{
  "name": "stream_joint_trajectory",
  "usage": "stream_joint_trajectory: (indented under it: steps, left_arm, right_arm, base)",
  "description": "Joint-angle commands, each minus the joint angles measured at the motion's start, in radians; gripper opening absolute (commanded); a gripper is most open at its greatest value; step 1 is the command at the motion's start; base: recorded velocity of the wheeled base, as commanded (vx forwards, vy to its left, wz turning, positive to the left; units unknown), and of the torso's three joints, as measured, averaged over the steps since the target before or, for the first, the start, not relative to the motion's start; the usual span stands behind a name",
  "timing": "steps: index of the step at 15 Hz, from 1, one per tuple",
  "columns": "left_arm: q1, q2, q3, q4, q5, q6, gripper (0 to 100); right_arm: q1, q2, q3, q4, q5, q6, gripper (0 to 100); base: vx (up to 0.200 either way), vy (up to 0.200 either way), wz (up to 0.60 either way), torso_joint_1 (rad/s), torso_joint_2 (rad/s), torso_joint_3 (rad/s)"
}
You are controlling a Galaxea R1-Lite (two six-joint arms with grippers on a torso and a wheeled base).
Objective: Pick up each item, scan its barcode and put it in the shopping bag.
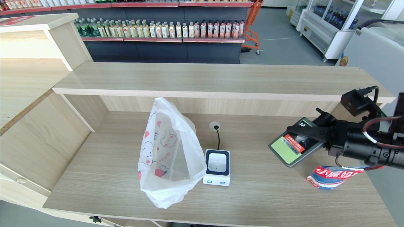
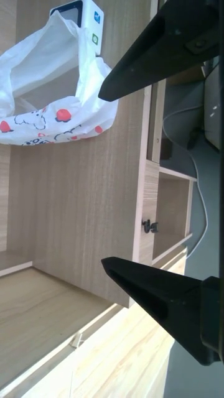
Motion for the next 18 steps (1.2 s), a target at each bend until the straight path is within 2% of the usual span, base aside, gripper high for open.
stream_joint_trajectory:
  steps: [1, 10, 14, 18]
  left_arm:
    - [0.0, 0.0, 0.0, 0.0, 0.0, 0.0, 100]
    - [0.0, 0.0, 0.0, 0.0, 0.0, 0.003, 100]
    - [0.0, 0.0, 0.0, 0.0, 0.0, 0.0, 100]
    - [0.0, 0.0, 0.0, 0.0, 0.0, 0.0, 100]
  right_arm:
    - [-0.016, 0.059, -0.006, -0.002, -0.004, 0.023, 0]
    - [-0.008, 0.061, 0.001, 0.005, -0.002, 0.025, 0]
    - [-0.008, 0.064, 0.006, 0.006, -0.004, 0.023, 0]
    - [-0.008, 0.153, 0.005, 0.006, -0.014, -0.172, 0]
  base:
    - [0.0, 0.0, 0.0, 0.0, 0.0, 0.0]
    - [0.0, 0.0, 0.0, 0.0, 0.0, 0.0]
    - [0.0, 0.2, 0.0, -0.002, 0.0, 0.002]
    - [0.0, 0.2, 0.0, 0.004, 0.01, 0.002]
